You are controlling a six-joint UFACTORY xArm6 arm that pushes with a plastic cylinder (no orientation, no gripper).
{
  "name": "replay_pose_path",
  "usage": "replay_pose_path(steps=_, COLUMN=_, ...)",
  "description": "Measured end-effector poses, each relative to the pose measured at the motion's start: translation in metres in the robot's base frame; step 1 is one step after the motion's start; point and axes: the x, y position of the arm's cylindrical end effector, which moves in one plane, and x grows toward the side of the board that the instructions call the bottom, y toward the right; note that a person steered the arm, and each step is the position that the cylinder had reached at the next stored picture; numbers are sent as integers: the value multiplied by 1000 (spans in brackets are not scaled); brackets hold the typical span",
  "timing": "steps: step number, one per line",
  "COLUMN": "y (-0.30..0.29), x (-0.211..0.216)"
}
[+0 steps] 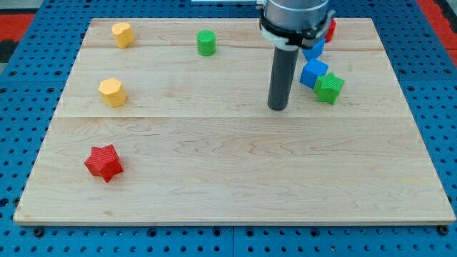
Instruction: Move the blue cube to the top of the green star
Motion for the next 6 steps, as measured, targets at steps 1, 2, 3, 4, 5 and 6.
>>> replay_pose_path(steps=1, y=23, x=-19)
replay_pose_path(steps=2, y=44, x=-29)
replay_pose_path(steps=3, y=50, x=-45)
replay_pose_path(steps=4, y=56, x=-57)
replay_pose_path(steps=5, y=3, x=-62)
replay_pose_path(steps=6, y=-4, x=-93)
